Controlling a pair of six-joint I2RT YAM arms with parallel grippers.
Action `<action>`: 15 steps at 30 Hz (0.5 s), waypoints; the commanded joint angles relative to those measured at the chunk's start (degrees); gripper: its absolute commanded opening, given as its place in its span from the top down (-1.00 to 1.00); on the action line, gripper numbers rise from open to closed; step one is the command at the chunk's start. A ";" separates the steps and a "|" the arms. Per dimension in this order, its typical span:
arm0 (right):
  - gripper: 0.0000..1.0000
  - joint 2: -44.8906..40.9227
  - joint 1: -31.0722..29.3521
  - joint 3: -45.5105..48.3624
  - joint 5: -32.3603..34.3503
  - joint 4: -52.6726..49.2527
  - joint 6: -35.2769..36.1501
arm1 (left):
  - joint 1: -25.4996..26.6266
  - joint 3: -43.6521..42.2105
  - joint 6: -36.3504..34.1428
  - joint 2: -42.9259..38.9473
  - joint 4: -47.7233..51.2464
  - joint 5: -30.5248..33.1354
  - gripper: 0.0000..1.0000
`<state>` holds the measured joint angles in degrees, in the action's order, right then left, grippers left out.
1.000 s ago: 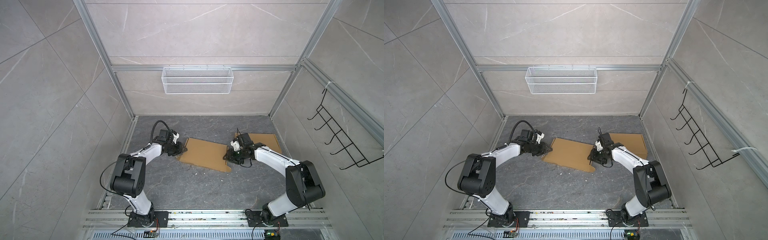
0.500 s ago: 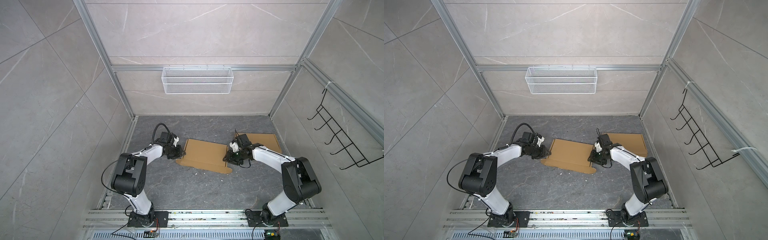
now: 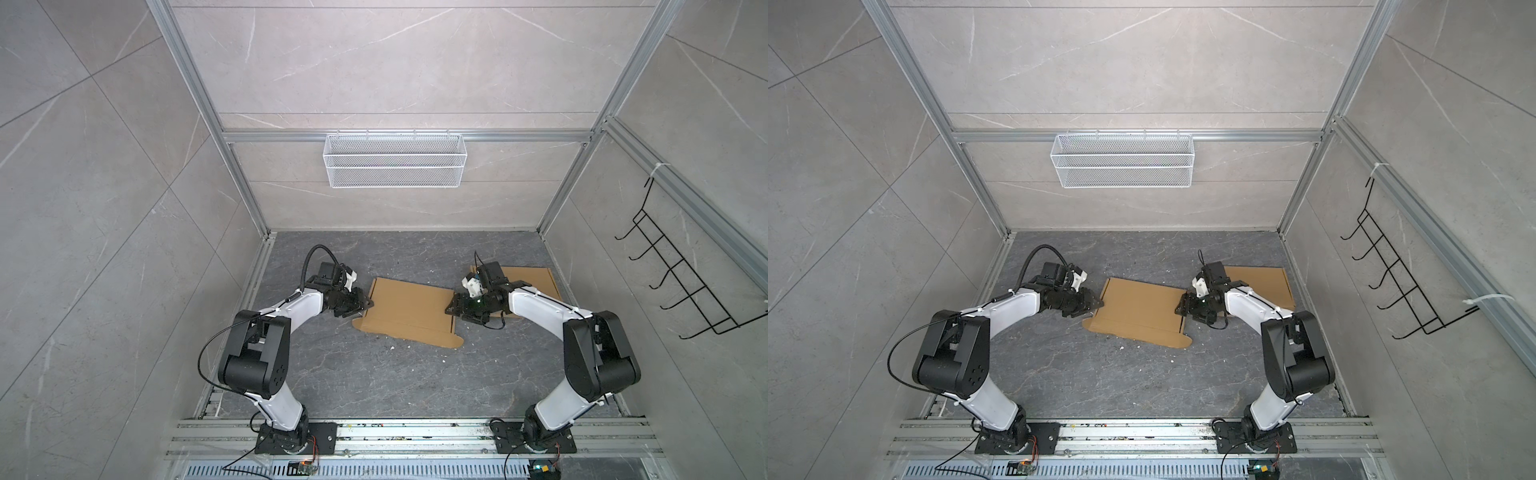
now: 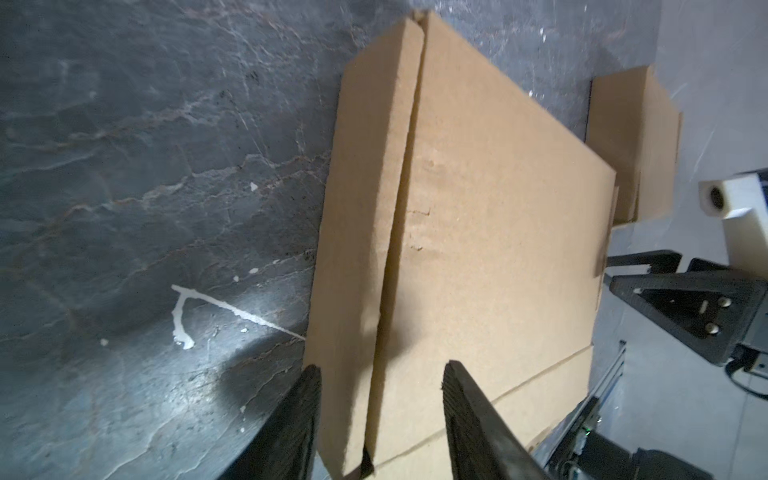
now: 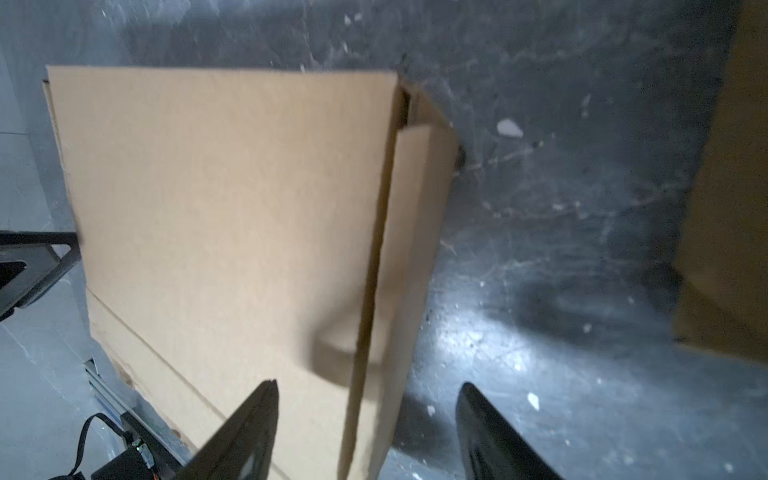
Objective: Fold the paper box
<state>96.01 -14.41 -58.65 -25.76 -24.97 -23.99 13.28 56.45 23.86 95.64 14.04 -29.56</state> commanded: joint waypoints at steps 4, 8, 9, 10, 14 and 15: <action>-0.42 2.79 -0.09 -1.53 -1.81 1.30 -0.88 | -1.06 1.41 2.29 1.83 -12.75 -2.89 -0.27; -0.38 4.82 -0.43 -1.93 -2.87 3.05 -1.71 | -1.07 1.96 1.53 5.26 -14.67 -2.17 -0.28; -0.38 5.24 -0.72 -2.19 -3.06 3.46 -2.00 | -1.06 1.85 1.38 5.76 -15.00 -2.26 -0.28; -0.38 5.69 -1.01 -2.67 -3.19 3.77 -2.24 | -1.06 1.53 1.37 6.03 -15.58 -2.26 -0.28; -0.36 7.90 -2.90 -5.71 -3.47 4.46 -3.06 | -1.71 -1.30 3.12 6.36 -19.70 -2.74 -0.27; -0.36 8.59 -3.53 -6.76 -3.64 4.34 -3.20 | -1.87 -2.18 3.63 6.16 -20.76 -2.63 -0.27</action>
<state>102.63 -16.29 -62.57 -28.47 -22.15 -26.00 11.94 55.59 25.96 102.04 -1.56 -30.65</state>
